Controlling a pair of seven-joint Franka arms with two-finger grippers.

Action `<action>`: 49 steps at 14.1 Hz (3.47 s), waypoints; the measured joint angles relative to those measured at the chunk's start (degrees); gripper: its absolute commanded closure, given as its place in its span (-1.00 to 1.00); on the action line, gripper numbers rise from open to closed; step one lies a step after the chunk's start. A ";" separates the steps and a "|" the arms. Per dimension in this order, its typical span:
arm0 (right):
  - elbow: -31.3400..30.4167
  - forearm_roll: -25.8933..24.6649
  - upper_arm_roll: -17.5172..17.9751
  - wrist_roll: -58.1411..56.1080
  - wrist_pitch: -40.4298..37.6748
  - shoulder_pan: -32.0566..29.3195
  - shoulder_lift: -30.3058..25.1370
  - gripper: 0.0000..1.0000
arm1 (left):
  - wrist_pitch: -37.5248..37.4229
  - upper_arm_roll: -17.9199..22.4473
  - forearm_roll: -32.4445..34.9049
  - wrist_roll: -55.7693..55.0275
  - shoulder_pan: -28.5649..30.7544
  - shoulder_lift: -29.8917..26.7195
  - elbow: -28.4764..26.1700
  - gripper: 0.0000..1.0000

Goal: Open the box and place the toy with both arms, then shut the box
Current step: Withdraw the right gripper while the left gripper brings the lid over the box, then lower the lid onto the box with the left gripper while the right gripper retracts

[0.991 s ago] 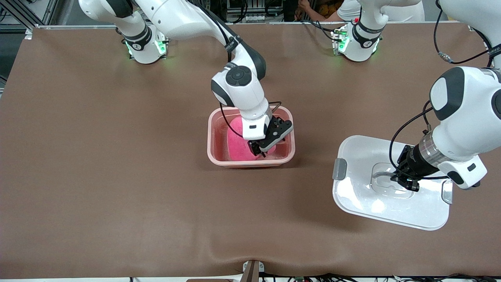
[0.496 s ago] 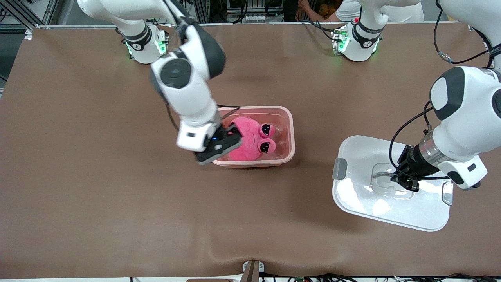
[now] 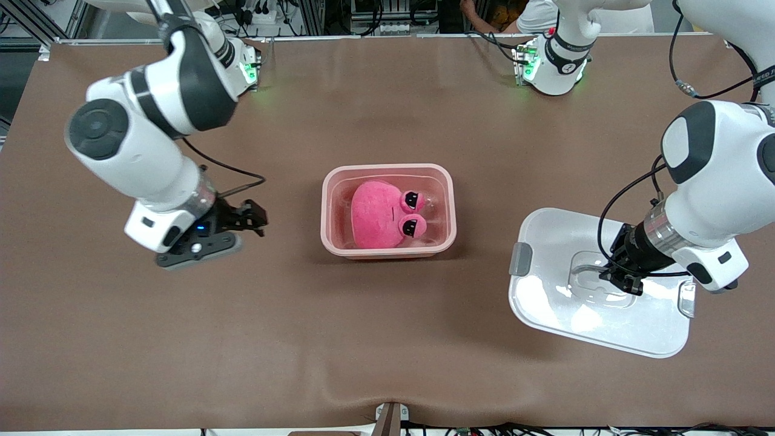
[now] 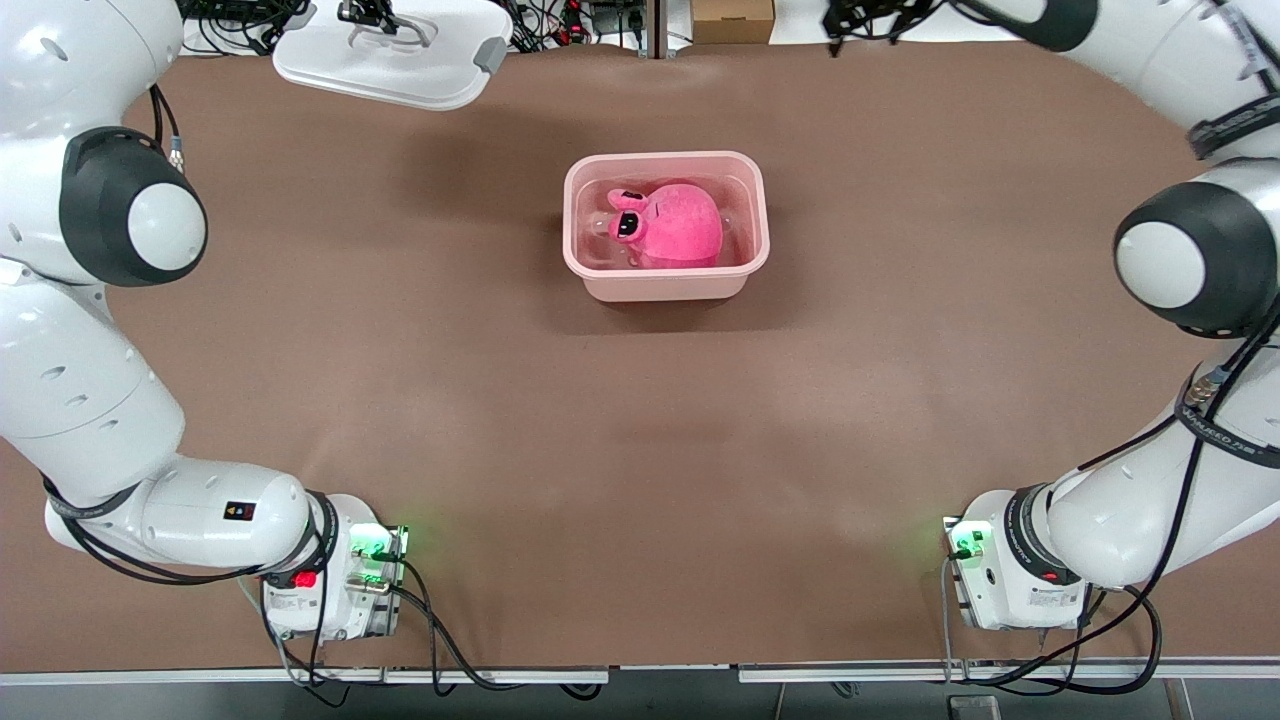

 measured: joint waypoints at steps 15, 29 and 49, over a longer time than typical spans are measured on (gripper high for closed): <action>-1.02 0.00 -0.06 0.29 -13.39 -10.98 -4.86 -1.00 | 1.44 -0.65 1.06 -24.22 -13.48 0.30 -0.14 1.00; -1.76 2.17 -0.23 -0.59 -20.38 -22.42 -14.11 -1.00 | 5.34 -0.64 5.73 -41.26 -23.77 3.37 -0.35 1.00; -1.72 -1.70 1.19 -0.74 -22.11 -20.33 -16.00 -1.00 | 7.43 -0.66 13.50 -58.52 -34.65 7.40 -0.66 1.00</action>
